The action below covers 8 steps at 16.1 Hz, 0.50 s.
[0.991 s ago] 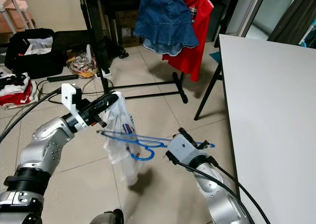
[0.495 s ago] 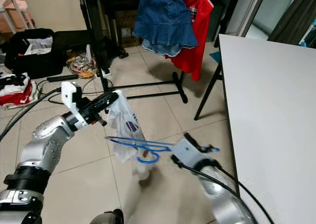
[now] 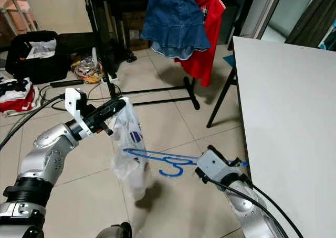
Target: Hang hanger
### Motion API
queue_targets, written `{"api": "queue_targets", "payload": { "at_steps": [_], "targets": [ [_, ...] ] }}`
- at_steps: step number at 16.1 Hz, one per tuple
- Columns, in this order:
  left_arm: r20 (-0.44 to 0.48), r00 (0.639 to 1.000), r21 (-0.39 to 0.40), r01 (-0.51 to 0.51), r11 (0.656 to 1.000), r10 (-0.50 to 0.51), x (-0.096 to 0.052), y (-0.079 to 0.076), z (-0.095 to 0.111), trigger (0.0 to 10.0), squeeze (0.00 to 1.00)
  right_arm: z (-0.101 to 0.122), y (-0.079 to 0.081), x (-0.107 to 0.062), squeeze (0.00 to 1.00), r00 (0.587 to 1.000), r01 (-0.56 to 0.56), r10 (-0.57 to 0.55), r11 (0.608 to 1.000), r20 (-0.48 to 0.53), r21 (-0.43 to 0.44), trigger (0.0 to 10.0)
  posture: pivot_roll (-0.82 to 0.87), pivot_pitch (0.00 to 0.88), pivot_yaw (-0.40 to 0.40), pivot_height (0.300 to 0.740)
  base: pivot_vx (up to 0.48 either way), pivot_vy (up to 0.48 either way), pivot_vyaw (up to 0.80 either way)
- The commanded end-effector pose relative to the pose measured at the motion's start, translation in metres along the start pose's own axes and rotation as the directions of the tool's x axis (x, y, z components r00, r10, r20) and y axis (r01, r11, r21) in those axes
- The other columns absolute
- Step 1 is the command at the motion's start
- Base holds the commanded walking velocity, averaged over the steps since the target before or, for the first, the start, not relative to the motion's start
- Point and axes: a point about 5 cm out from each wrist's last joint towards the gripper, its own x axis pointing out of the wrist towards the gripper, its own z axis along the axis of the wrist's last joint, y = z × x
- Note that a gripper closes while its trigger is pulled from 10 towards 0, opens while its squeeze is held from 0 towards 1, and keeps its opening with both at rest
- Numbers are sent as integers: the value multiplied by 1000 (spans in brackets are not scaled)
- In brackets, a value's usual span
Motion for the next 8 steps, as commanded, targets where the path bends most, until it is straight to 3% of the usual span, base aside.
{"api": "queue_targets", "payload": {
  "at_steps": [1,8],
  "targets": [
    [-7,1000,7,16,1000,-16,2,-2,0,10000,0,2,-2,0,0,1000,15,-15,1000,4,15,10000,68,125,21,740,0,0,0],
    [-13,1000,4,14,1000,-14,0,-1,-1,10000,0,10,-5,7,0,998,48,-48,999,36,17,10000,78,122,21,740,0,0,0]
  ]
}}
